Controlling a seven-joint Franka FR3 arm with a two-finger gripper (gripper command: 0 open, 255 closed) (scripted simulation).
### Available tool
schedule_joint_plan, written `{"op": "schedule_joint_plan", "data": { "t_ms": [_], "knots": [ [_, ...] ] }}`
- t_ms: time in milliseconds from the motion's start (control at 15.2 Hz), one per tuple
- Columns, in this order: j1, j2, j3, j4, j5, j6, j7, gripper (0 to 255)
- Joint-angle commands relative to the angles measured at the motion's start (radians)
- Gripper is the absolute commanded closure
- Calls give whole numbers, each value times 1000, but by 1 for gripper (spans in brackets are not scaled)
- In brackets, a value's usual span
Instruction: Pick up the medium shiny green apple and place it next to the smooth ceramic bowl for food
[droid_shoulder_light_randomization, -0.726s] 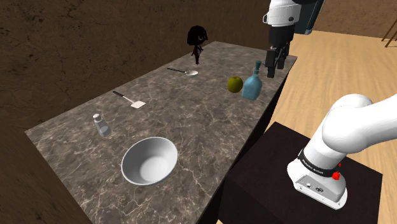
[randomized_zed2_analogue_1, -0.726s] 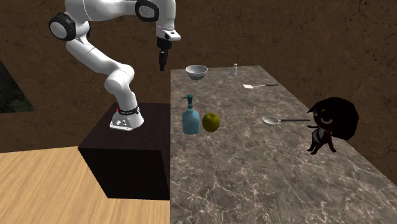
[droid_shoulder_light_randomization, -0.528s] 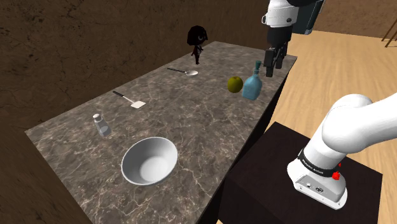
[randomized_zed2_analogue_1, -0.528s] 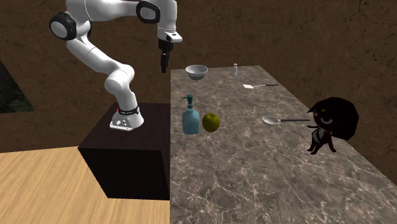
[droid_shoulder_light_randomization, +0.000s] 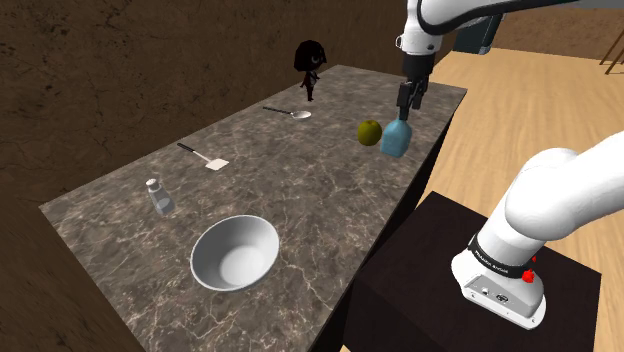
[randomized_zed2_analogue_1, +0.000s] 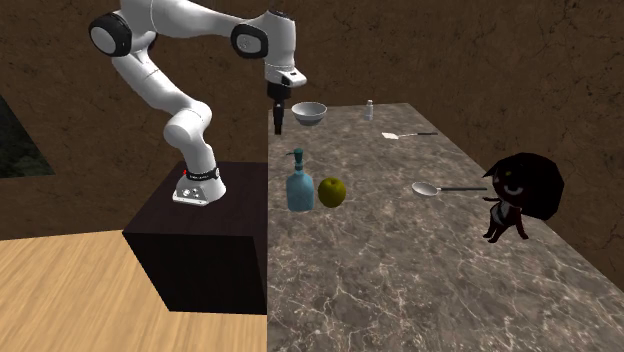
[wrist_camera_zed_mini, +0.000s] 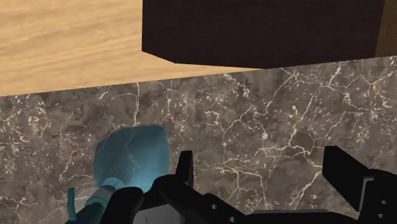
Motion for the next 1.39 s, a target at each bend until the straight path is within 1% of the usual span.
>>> {"op": "schedule_joint_plan", "data": {
  "t_ms": [0,264,528,792,1056,1320],
  "knots": [
    [-3,54,-30,16,-8,58,-41,0],
    [-3,179,-86,66,-2,168,-121,0],
    [0,314,-137,139,28,262,-207,0],
    [1,457,-179,233,85,337,-304,0],
    [-9,598,-205,343,161,385,-400,0],
    [-10,622,-203,315,173,435,-408,0]
  ]
}}
